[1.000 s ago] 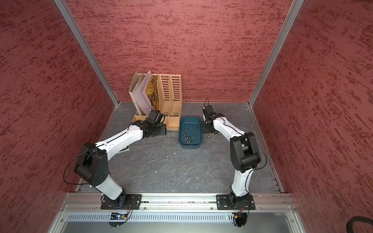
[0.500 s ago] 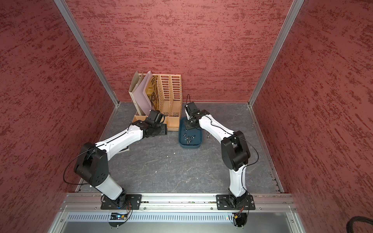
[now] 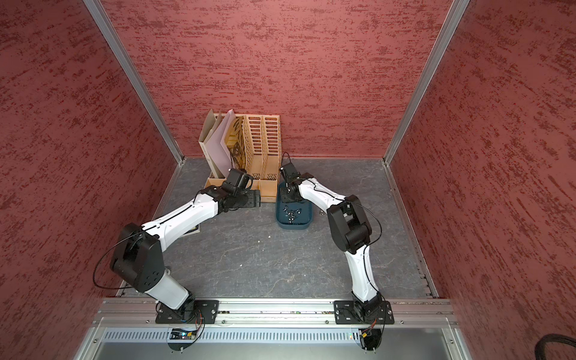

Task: Take out the wing nut from the storage box
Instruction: Pick up the wing nut from the storage box.

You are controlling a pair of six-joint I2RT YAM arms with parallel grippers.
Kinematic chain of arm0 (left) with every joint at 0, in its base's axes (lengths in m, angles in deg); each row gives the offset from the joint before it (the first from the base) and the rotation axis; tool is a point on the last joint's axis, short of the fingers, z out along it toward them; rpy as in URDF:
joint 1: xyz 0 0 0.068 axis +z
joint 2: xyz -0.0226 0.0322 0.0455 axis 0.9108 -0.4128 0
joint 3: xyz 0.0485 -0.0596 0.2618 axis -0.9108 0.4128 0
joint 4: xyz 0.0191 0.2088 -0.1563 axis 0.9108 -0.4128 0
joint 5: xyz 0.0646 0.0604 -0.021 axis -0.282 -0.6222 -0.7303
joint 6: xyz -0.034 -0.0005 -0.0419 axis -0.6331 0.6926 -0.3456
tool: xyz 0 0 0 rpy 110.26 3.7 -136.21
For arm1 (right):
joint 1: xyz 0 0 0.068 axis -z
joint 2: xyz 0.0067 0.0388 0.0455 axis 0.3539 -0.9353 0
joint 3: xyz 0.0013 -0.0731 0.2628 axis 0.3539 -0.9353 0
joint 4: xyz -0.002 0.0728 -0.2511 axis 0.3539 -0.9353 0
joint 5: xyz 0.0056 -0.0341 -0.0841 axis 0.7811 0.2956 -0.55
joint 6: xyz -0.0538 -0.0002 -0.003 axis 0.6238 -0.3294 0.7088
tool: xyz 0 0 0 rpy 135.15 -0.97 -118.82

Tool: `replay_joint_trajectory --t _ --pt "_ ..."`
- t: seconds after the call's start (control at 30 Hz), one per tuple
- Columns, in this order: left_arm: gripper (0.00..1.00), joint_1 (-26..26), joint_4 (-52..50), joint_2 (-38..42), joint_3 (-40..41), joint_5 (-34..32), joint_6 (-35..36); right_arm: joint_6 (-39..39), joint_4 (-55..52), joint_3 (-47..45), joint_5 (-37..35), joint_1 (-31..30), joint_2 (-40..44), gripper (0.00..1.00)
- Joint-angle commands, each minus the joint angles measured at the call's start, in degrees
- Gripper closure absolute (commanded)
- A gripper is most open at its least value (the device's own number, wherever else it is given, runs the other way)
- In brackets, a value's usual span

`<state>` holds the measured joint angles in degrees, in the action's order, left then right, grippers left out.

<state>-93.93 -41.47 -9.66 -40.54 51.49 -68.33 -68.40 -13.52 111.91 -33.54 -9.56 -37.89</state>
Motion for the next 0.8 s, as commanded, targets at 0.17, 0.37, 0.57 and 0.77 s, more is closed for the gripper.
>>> replay_joint_trajectory --t 0.17,0.37,0.57,0.77 --pt "0.00 -0.24 0.44 1.76 1.13 -1.98 0.34 -5.71 3.45 2.09 -2.46 -0.28 -2.76 0.66" --pt "0.00 -0.07 0.38 2.34 2.08 -2.88 -0.02 -6.68 2.64 4.51 -3.67 -0.23 -5.35 0.64" --pt "0.00 0.09 0.87 2.97 3.01 -2.78 -0.23 -7.25 1.43 7.13 -3.36 -0.28 -7.83 0.64" --pt "0.00 0.52 1.18 3.36 3.87 -2.90 -0.27 -6.49 -0.31 7.72 -4.46 -0.30 -8.67 0.64"
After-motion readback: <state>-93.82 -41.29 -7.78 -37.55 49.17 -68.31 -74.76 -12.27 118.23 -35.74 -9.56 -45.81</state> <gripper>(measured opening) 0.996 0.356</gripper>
